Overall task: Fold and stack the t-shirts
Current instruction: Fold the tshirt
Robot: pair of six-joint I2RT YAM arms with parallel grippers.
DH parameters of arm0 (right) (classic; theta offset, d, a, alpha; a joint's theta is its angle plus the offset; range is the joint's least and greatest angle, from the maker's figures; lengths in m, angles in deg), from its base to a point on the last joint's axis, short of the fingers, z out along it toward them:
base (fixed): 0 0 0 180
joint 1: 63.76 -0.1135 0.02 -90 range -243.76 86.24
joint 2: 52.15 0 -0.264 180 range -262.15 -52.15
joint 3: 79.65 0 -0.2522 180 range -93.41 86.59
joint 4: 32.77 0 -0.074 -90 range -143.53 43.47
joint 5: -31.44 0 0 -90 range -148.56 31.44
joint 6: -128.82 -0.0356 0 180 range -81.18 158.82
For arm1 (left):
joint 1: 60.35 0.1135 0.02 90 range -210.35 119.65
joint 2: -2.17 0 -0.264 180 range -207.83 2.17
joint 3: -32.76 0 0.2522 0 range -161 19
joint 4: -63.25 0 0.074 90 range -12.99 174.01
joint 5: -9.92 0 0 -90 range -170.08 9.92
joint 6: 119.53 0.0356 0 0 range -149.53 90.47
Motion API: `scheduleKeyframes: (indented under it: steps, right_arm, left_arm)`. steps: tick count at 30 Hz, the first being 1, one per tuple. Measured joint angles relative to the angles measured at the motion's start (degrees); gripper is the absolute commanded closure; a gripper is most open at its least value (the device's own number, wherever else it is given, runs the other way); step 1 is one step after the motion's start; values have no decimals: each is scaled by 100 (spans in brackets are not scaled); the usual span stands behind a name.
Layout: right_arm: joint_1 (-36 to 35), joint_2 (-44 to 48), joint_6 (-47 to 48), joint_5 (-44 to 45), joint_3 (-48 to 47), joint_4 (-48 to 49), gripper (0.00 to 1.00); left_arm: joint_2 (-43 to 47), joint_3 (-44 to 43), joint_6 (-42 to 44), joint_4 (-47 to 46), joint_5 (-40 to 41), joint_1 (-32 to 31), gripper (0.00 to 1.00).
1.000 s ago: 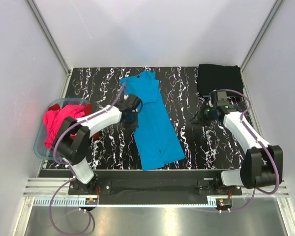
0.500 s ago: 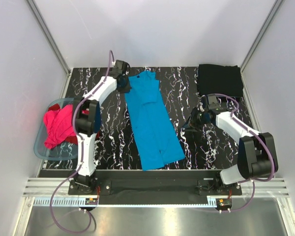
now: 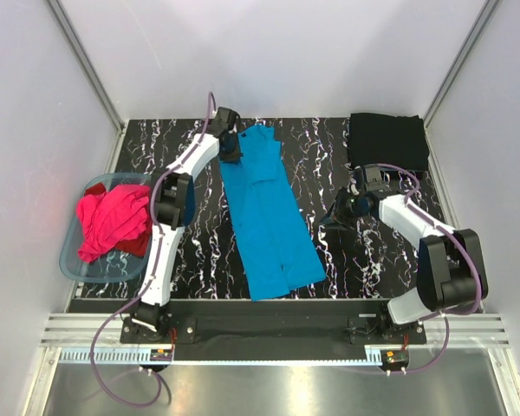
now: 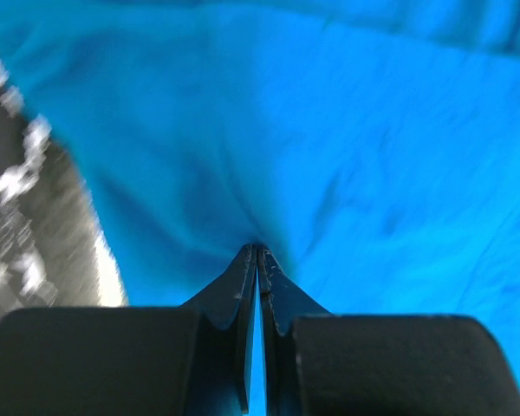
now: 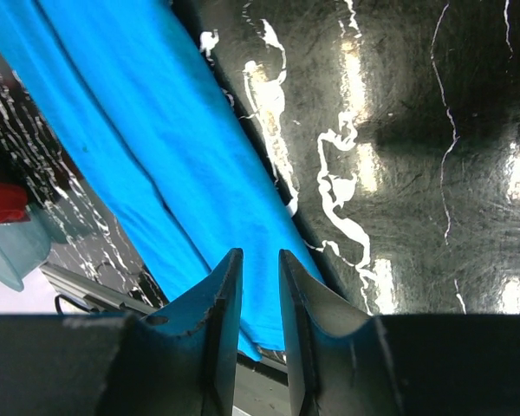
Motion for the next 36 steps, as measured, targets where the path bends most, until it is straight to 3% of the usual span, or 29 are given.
scheduleKeyframes:
  steps: [7,14,19,22,27,32,36]
  right_arm:
    - [0,612,-162,-17,284,37,69]
    - [0,876,-297,-48,446,37,68]
    - [-2,800,-267,-39,450,35,67]
    - [-28,767,-275,-55,592,66,67]
    - [-378,1082,-452,-57,1294,42,64]
    - [-579,1792,-632,-105,1891,-33,62]
    - [-649,2100,-695,-103,2114,-26,62]
  left_arm:
    - [-675,-785,-490,-492,-920,76,92]
    - [-1106,-828,-1537,-1888,-2046,151,92]
    - [-1156,-684,-2081,-2693,-2754,166,81]
    - [-385,361,-2037,-2850,-2872,168,77]
    - [1808,2472,-1644,-2535,-2798,190,72]
    - [4299,4769,-1121,-2312,-2240,118,68]
    - [5737,6483,-870,-1928,-1670,-216,63]
